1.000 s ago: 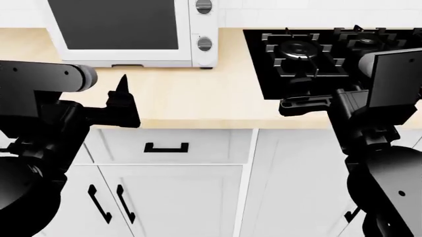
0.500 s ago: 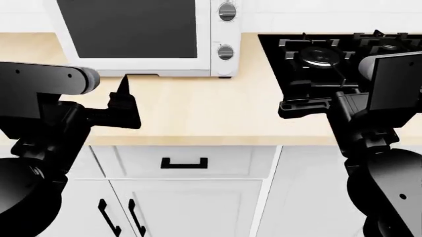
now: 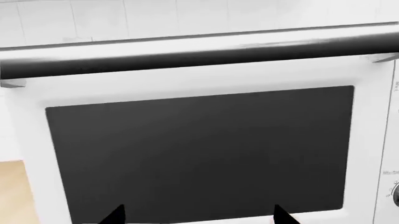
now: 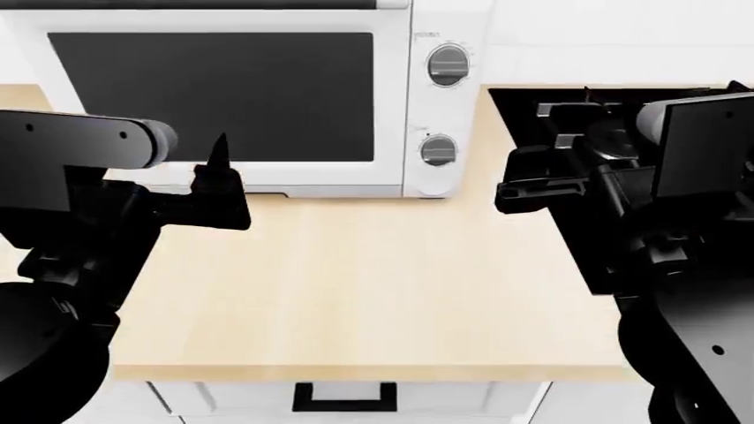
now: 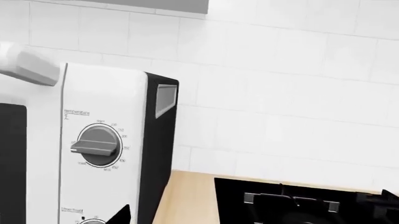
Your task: Turn on the toaster oven by setting the timer.
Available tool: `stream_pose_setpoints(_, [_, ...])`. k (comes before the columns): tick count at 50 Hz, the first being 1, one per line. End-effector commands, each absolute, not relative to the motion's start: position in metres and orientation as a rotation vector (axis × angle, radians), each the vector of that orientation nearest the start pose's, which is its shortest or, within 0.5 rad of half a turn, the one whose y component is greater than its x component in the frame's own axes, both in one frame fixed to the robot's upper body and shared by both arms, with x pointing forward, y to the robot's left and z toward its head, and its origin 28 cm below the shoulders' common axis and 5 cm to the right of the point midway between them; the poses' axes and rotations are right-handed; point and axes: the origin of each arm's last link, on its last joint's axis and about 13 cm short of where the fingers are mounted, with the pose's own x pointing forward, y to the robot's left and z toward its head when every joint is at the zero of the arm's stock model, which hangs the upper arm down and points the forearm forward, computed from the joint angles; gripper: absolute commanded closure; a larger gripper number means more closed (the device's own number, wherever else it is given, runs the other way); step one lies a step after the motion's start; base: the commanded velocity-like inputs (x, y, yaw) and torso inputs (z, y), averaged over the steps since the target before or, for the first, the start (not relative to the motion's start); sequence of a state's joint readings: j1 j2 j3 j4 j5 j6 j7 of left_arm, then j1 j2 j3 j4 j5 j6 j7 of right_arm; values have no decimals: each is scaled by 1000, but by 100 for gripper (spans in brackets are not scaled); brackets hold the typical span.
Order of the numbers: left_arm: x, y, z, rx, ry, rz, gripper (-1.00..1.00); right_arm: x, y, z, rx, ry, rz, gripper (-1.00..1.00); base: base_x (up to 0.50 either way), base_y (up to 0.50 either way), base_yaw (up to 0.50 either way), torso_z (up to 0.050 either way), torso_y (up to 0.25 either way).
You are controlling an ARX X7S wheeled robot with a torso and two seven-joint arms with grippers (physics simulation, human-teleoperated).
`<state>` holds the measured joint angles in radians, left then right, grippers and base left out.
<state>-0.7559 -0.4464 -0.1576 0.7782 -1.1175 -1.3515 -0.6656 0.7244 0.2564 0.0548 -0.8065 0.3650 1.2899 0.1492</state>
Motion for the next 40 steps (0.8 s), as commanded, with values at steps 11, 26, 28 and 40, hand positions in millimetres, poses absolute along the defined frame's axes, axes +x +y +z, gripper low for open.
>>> stream_pose_setpoints(11, [213,241,253,65,-124,-41,-100,237,-127,248,-105,-223,23,-100,447,-1,0,0,1])
stream_pose_setpoints(26, [215,240,252,66,-123,-42,-100,235,-126,247,-108,-223,24,-100,0,0,0,0,0])
stream_pose_setpoints(28, [214,240,252,69,-123,-40,-100,235,-127,247,-109,-224,23,-100,0,0,0,0,0])
stream_pose_setpoints(40, [174,259,251,199,-135,-27,-100,235,-126,248,-132,-224,16,-100,0,0,0,0,0])
